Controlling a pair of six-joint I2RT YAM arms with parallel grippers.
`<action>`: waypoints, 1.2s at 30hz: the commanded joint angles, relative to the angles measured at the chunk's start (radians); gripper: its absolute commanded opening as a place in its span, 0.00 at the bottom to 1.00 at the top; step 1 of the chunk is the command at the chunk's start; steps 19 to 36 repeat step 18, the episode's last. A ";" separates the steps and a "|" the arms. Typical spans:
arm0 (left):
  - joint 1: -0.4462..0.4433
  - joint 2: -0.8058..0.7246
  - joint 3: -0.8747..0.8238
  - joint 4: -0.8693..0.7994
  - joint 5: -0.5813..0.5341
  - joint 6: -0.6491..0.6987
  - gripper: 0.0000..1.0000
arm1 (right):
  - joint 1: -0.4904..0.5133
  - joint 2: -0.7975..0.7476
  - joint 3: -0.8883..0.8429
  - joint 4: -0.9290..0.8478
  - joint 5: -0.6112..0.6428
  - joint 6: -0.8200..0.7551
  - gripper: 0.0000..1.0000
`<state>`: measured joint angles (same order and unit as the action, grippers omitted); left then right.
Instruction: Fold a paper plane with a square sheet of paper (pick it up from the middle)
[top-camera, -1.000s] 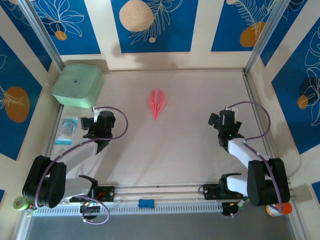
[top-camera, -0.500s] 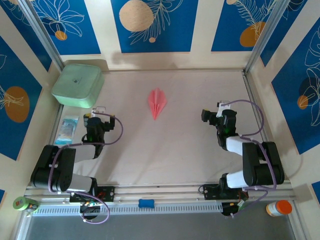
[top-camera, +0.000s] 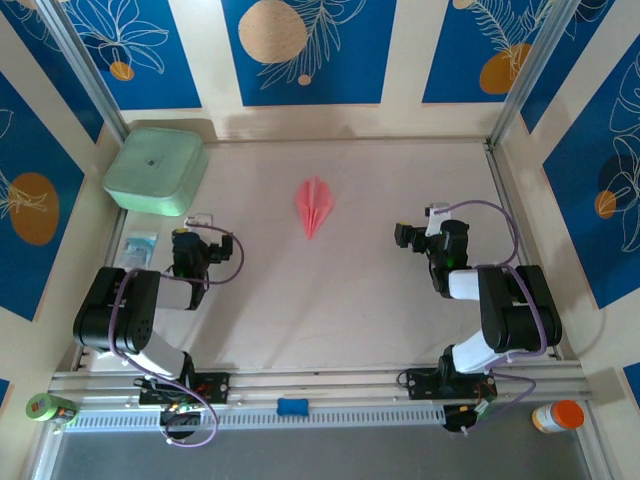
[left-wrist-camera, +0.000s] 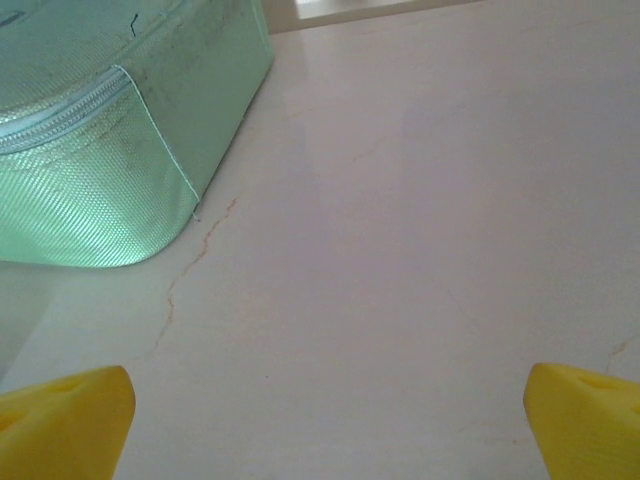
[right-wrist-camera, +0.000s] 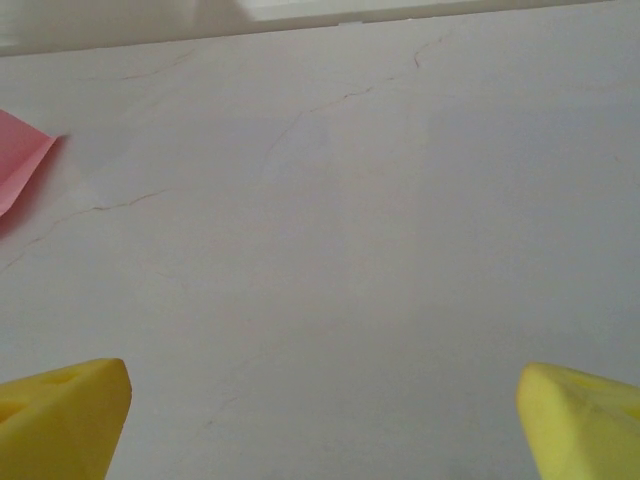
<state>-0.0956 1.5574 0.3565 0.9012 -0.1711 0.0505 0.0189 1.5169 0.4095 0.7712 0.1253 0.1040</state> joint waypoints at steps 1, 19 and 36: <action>0.009 0.010 0.004 0.073 0.047 -0.004 0.99 | -0.015 0.006 0.012 0.024 -0.044 -0.007 0.99; 0.022 0.011 0.028 0.023 0.097 -0.008 1.00 | -0.019 0.008 0.013 0.025 -0.052 -0.006 0.99; 0.022 0.011 0.028 0.023 0.097 -0.008 1.00 | -0.019 0.008 0.013 0.025 -0.052 -0.006 0.99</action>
